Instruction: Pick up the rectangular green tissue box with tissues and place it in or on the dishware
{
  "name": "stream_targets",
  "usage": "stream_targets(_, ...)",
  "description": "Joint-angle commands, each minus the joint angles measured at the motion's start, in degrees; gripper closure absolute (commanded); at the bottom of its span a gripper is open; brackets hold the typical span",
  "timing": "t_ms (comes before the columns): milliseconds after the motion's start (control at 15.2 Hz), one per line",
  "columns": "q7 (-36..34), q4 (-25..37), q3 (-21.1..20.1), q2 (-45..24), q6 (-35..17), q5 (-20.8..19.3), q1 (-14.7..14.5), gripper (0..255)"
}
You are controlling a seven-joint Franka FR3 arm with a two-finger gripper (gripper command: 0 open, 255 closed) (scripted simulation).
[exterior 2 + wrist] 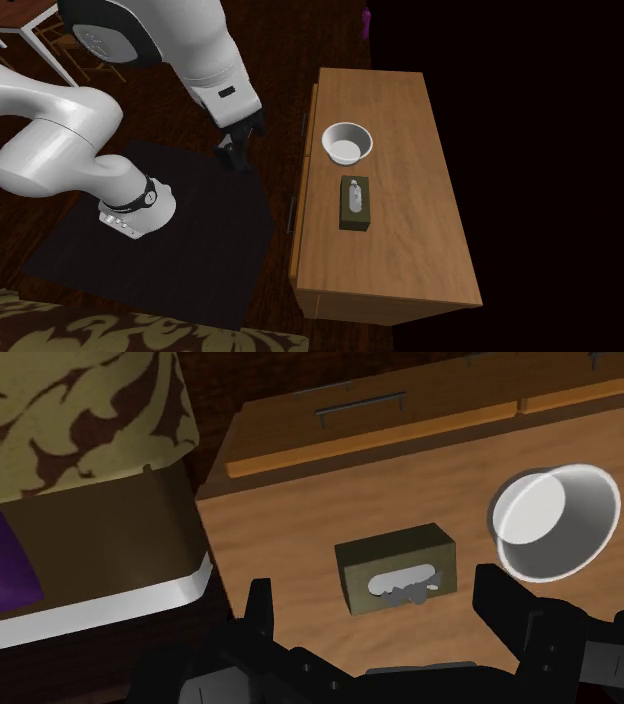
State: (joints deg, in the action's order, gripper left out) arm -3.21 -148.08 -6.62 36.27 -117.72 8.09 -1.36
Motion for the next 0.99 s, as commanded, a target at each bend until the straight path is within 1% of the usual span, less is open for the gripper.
stream_targets(0,-1.7,-1.7,-1.0,-2.8,-5.4,1.6,-0.4,0)
stream_targets(264,-4.5,-3.4,-3.0,-9.7,-15.6,4.7,-1.3,0)
stream_targets(462,-6.4,-3.5,-4.5,-16.0,-23.2,6.9,-2.0,0)
stream_targets(660,-8.2,-2.6,-5.8,-23.0,-30.6,9.0,-2.7,0)
stream_targets(924,-10.2,0.2,-7.2,-32.9,-39.7,11.4,-3.7,0)
